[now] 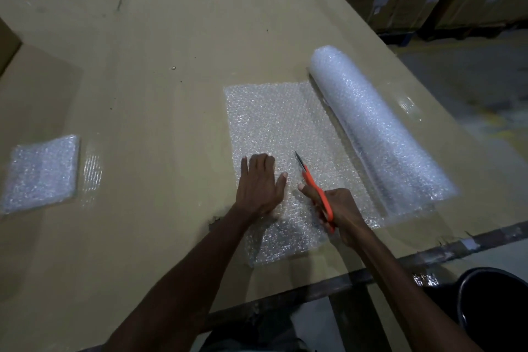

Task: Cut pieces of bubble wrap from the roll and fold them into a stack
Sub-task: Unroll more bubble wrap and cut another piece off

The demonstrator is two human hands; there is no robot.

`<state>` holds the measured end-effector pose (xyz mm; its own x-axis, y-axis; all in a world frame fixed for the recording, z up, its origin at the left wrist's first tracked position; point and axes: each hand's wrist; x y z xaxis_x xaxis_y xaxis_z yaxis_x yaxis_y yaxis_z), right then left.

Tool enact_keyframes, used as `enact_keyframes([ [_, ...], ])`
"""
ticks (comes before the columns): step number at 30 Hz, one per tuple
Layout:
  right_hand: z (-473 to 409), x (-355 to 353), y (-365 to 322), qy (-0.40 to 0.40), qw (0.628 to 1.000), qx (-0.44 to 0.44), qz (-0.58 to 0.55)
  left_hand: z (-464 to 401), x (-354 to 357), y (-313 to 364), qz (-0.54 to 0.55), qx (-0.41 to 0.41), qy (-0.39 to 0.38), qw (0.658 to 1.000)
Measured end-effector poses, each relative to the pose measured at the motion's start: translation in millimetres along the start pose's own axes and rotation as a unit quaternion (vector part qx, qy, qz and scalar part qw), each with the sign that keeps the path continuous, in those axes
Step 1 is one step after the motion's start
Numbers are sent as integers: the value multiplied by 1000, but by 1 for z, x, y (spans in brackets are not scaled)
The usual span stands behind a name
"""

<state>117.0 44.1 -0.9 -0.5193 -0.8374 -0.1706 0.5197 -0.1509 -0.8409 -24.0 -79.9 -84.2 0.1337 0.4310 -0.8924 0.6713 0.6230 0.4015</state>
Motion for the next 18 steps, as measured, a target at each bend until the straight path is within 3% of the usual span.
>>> enact_keyframes([
  [2, 3, 2, 1, 0, 1000, 4, -14, -21, -3, -9, 3, 10, 14, 1000],
  [7, -1, 2, 0, 16, 1000, 0, -6, -55, -1, -33, -18, -11, -99, 995],
  [18, -15, 2, 8, -5, 1000, -1, -29, -51, -1, -35, -33, -22, -96, 995],
])
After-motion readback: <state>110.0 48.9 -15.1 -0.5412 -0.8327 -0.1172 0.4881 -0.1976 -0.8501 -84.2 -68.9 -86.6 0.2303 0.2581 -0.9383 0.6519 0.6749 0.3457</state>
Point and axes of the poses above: each hand's wrist, its own z-axis away from the middle knuckle, its own x-axis out of the palm, y = z × x, and after that the axes turned 4 degrees about z, right-handed
